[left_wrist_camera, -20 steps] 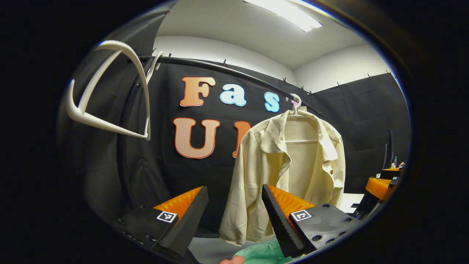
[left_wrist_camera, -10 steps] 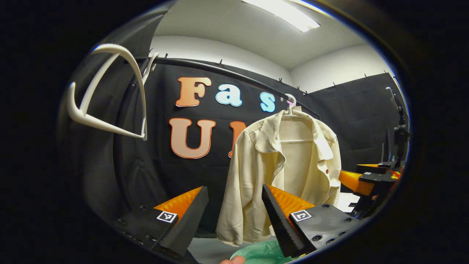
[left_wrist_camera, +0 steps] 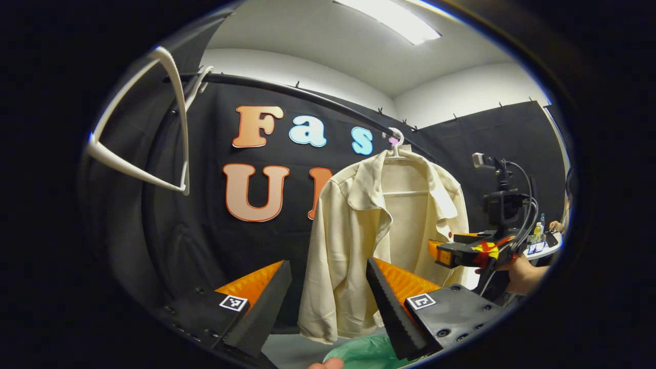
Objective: Grasp the clothes on the hanger with both hands and then place them into the laundry hamper below.
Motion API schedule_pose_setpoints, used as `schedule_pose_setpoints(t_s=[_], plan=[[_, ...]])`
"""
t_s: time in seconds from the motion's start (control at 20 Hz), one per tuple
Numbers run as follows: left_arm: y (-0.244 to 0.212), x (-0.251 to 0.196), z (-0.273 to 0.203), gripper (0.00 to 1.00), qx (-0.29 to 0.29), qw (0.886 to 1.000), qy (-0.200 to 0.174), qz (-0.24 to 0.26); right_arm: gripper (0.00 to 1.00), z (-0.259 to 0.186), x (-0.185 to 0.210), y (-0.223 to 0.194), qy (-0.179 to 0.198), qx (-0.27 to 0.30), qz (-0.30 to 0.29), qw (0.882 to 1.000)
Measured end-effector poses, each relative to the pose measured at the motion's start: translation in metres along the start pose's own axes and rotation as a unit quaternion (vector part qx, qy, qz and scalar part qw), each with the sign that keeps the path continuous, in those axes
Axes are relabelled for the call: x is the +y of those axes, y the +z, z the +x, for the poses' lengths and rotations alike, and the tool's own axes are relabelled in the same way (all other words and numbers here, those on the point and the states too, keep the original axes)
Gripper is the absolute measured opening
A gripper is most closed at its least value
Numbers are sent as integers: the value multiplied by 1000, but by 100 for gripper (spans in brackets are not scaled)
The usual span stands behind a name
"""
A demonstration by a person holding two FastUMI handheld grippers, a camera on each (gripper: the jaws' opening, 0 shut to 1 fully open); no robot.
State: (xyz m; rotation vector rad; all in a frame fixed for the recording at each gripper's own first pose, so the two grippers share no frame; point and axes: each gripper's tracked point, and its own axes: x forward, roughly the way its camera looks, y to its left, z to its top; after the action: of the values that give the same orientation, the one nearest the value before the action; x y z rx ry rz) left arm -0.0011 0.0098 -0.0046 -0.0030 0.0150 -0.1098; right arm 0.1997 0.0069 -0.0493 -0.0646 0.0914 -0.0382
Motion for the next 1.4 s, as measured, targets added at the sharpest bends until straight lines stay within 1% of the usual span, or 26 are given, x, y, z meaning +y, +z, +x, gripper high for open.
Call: schedule_pose_setpoints(t_s=[0.05, 0.1, 0.15, 0.2, 0.25, 0.3, 0.35, 0.4, 0.45, 0.5, 0.55, 0.6, 0.65, 0.75, 0.95, 1.0, 1.05, 1.1, 1.2, 1.4], plan=[[-1, -2, 4, 95, 3, 1000, 2, -2, 92, 6, 0, -1, 2, -2, -3, 1000], [-2, -5, 6, 99, 4, 1000, 6, -6, 85, 11, 2, 0, 10, -5, -7, 1000], [-2, -10, 8, 97, 4, 1000, 9, -10, 80, 16, 2, -1, 17, -5, -14, 1000], [-2, -16, 9, 97, 2, 1000, 15, -13, 66, 19, -1, -7, 22, 2, -20, 1000], [-4, -24, 10, 97, 1, 1000, 21, -16, 58, 21, -1, -10, 30, 5, -22, 999], [-4, -30, 10, 97, -2, 1000, 25, -14, 43, 23, -1, -13, 41, 5, -23, 999], [-7, -40, 12, 97, -3, 999, 29, -15, 35, 25, -4, -14, 47, 4, -26, 999], [-11, -48, 16, 97, -1, 999, 32, -17, 18, 24, -6, -14, 55, 4, -27, 998], [-16, -54, 20, 97, 4, 999, 34, -18, 12, 21, -7, -15, 67, 5, -24, 997], [-20, -60, 27, 97, 7, 999, 36, -18, 3, 16, -7, -14, 83, 3, -17, 996], [-24, -63, 35, 97, 9, 999, 38, -16, 2, 10, -7, -12, 95, -1, -10, 995], [-26, -66, 45, 100, 14, 999, 38, -14, 1, 3, -10, -9, 103, -1, -7, 995], [-27, -69, 56, 97, 13, 999, 34, -12, 1, -5, -12, -8, 109, -1, -5, 994], [-28, -77, 81, 97, 8, 1000, 17, -16, 1, -22, -17, 1, 112, -9, -3, 994], [-38, -104, 131, 98, 8, 999, -30, -31, 0, -40, -22, 20, 101, -25, -12, 995], [-41, -110, 140, 98, 7, 999, -36, -40, 0, -44, -23, 22, 98, -28, -12, 995], [-45, -115, 150, 100, 7, 998, -39, -45, 0, -46, -24, 24, 95, -29, -15, 995], [-50, -118, 158, 97, 8, 998, -40, -45, 0, -47, -25, 24, 87, -30, -18, 996], [-55, -121, 176, 98, 3, 999, -34, -31, 0, -46, -23, 23, 78, -29, -23, 996], [-71, -106, 200, 98, 4, 1000, 18, -23, 0, -48, -29, 23, 65, -31, -20, 997]])
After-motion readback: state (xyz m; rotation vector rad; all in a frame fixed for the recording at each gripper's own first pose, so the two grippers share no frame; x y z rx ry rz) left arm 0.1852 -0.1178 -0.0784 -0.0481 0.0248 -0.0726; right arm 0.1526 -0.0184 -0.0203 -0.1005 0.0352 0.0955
